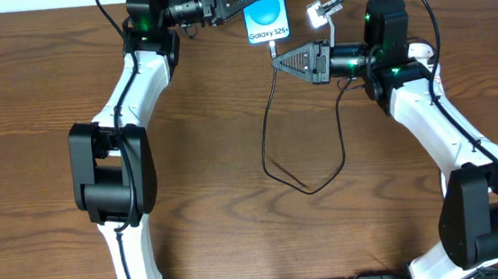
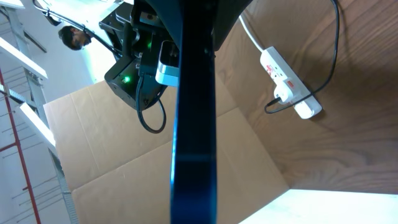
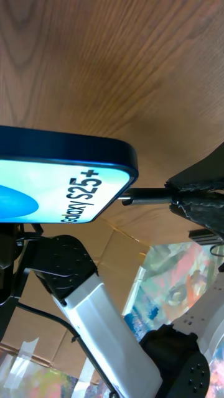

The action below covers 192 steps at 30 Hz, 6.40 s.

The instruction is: Plug charger to phone and switch on socket

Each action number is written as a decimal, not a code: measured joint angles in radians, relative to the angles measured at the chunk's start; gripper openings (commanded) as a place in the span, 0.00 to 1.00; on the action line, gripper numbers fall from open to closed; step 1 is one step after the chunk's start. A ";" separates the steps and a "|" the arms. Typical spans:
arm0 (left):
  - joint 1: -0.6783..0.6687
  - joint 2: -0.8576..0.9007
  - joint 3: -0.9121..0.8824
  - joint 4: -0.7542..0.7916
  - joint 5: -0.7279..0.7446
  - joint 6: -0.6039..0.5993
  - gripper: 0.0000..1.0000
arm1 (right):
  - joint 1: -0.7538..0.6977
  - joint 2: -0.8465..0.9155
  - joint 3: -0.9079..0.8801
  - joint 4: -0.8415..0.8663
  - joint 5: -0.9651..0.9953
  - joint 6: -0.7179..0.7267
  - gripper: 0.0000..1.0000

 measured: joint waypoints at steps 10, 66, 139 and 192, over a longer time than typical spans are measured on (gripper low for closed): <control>0.000 0.000 0.000 0.000 0.001 -0.003 0.07 | 0.007 0.000 0.000 0.000 0.003 -0.001 0.01; 0.000 0.000 0.000 0.001 0.027 -0.009 0.07 | 0.010 0.000 0.000 0.002 -0.013 0.035 0.01; -0.003 0.000 0.000 0.000 0.049 -0.022 0.07 | 0.003 0.004 0.000 -0.031 -0.040 0.070 0.01; -0.003 0.000 0.000 0.000 0.048 -0.021 0.07 | 0.008 0.004 0.000 -0.029 -0.076 0.070 0.01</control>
